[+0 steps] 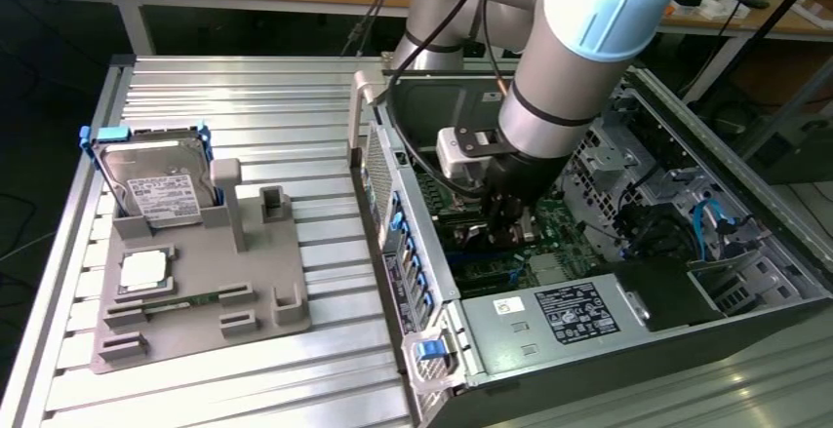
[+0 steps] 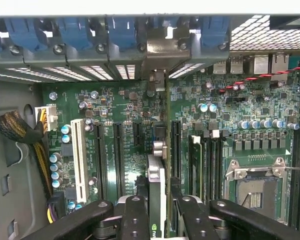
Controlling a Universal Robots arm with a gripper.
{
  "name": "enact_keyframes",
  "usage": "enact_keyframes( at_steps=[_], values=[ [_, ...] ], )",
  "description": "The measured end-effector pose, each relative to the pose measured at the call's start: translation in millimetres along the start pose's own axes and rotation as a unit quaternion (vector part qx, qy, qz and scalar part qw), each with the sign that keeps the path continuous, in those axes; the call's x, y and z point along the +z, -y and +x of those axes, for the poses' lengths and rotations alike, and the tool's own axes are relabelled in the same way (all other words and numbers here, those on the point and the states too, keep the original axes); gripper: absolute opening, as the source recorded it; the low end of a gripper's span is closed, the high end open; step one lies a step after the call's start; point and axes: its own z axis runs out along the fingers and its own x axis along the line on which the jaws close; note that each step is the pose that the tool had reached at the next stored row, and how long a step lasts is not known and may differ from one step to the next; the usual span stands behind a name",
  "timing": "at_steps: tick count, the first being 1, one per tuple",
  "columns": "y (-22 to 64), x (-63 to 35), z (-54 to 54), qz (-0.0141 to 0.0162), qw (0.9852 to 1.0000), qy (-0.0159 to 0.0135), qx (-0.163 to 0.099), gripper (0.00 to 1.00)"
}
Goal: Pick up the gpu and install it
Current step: 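Insert the gpu into the slot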
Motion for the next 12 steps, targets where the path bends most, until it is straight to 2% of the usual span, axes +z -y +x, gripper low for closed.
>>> enact_keyframes(
  at_steps=[7, 12],
  values=[
    [-0.1, 1.0, 0.6, 0.0001, 1.0000, 0.0002, 0.000, 0.27],
    [0.1, -1.7, 0.4, 0.0000, 1.0000, 0.0006, 0.000, 0.27]
  ],
)
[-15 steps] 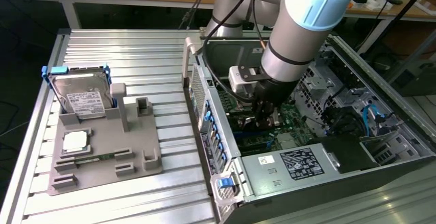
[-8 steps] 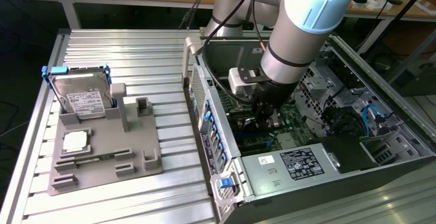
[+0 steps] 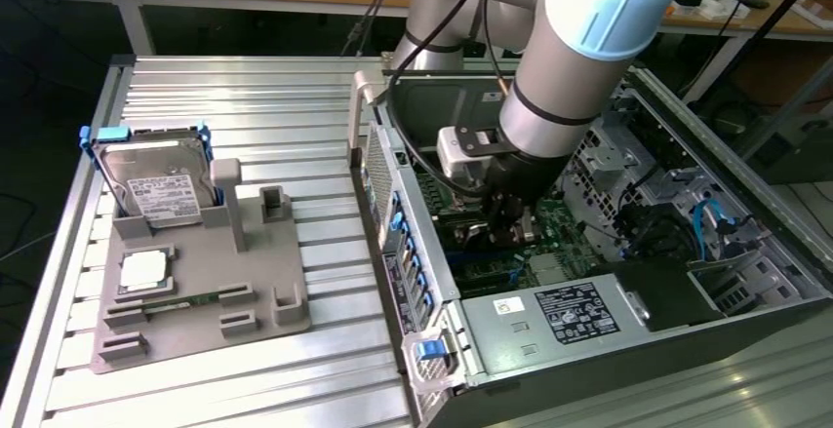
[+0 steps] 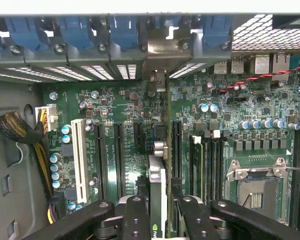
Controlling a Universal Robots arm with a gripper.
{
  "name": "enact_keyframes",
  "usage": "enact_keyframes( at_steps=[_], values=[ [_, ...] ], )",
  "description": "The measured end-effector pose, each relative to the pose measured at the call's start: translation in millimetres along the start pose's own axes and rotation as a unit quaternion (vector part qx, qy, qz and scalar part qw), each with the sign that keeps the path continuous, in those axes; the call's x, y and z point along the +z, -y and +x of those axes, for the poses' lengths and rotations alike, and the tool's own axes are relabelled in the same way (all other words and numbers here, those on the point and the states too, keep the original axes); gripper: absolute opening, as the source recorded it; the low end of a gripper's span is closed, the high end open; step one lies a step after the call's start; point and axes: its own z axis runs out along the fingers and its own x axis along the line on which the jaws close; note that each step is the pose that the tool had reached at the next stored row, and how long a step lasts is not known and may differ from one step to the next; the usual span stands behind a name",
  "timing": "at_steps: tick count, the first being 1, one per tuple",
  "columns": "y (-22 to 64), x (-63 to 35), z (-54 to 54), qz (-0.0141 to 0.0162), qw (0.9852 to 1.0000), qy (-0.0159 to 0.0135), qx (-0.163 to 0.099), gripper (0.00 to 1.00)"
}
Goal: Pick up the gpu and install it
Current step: 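Insert the gpu into the slot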
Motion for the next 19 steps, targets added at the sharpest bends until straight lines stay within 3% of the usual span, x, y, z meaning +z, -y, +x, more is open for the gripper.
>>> enact_keyframes(
  at_steps=[13, 19],
  values=[
    [0.0, 0.8, 1.8, 0.0000, 1.0000, 0.0000, 0.000, 0.27],
    [0.3, -4.8, 1.5, 0.0000, 1.0000, 0.0004, 0.000, 0.27]
  ],
)
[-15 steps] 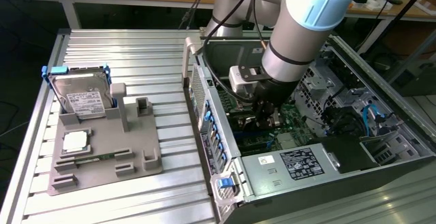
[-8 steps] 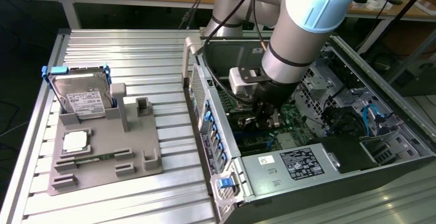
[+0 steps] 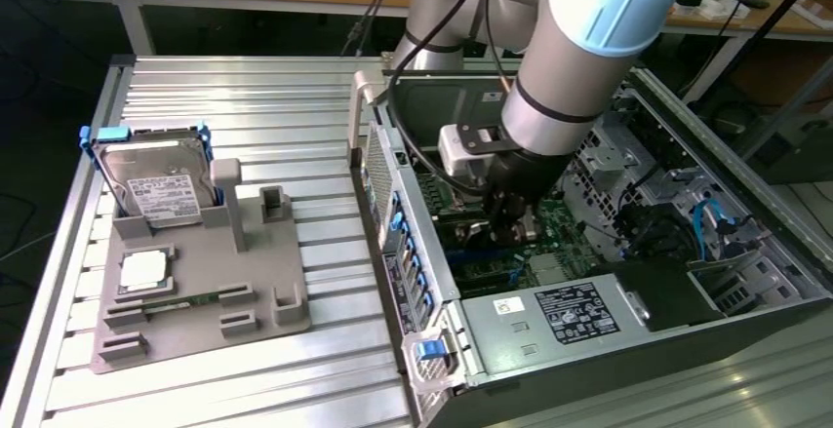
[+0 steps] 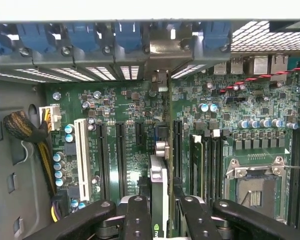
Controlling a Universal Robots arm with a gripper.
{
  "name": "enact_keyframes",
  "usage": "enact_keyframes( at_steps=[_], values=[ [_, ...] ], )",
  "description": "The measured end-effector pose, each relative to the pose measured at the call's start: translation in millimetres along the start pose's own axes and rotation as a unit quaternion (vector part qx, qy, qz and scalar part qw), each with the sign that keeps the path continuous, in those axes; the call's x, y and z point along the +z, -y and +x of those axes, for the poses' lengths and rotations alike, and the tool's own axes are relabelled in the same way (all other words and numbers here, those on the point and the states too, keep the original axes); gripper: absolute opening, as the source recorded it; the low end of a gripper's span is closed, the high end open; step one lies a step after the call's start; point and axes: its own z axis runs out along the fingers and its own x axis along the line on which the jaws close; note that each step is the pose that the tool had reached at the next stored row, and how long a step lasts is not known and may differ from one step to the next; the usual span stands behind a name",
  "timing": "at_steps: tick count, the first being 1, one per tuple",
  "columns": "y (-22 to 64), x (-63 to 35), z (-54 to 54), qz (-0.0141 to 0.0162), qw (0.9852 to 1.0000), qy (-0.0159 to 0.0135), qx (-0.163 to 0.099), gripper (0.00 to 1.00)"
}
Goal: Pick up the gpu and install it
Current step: 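Insert the gpu into the slot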
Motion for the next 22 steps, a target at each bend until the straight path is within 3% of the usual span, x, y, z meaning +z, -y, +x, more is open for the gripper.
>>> enact_keyframes(
  at_steps=[15, 22],
  values=[
    [4.5, -0.9, 1.2, 0.0000, 1.0000, -0.0001, 0.001, 0.27],
    [-1.8, -0.8, 2.1, 0.0001, 1.0000, 0.0002, 0.001, 0.27]
  ],
)
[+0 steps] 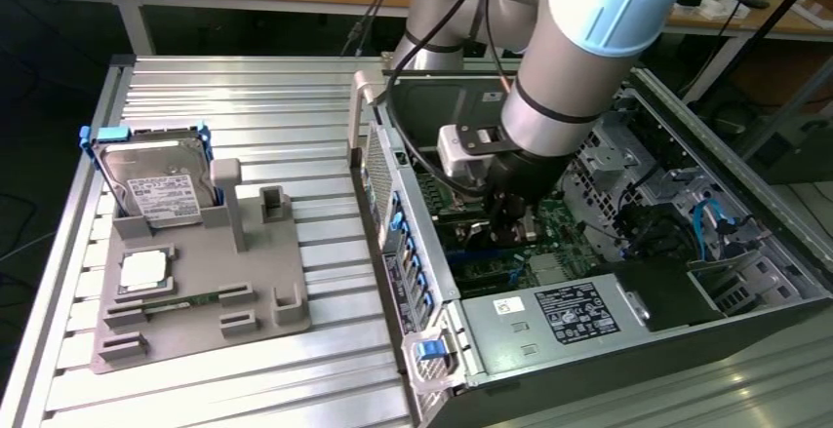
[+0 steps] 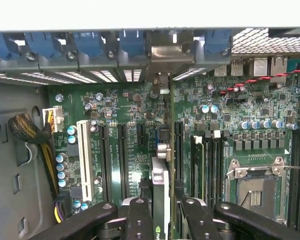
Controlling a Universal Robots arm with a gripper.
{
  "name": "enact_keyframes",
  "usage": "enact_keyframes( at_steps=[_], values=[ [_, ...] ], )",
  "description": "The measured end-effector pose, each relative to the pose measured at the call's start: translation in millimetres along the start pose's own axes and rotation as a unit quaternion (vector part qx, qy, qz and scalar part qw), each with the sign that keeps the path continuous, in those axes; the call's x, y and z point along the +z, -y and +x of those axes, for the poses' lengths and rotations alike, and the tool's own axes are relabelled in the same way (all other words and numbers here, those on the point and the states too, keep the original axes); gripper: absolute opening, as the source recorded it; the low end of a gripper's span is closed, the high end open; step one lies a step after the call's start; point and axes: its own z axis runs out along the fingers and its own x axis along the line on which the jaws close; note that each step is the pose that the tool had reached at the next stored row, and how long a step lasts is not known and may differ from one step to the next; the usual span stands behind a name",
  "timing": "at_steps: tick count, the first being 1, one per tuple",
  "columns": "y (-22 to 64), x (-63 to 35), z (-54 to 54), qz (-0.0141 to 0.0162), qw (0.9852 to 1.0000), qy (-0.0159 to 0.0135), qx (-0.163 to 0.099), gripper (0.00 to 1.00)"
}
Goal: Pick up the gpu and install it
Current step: 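Insert the gpu into the slot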
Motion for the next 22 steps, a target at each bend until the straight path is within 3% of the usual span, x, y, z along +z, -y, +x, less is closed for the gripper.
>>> enact_keyframes(
  at_steps=[22],
  values=[
    [-0.4, 6.8, 0.9, -0.0001, 1.0000, 0.0013, 0.000, 0.27]
  ],
)
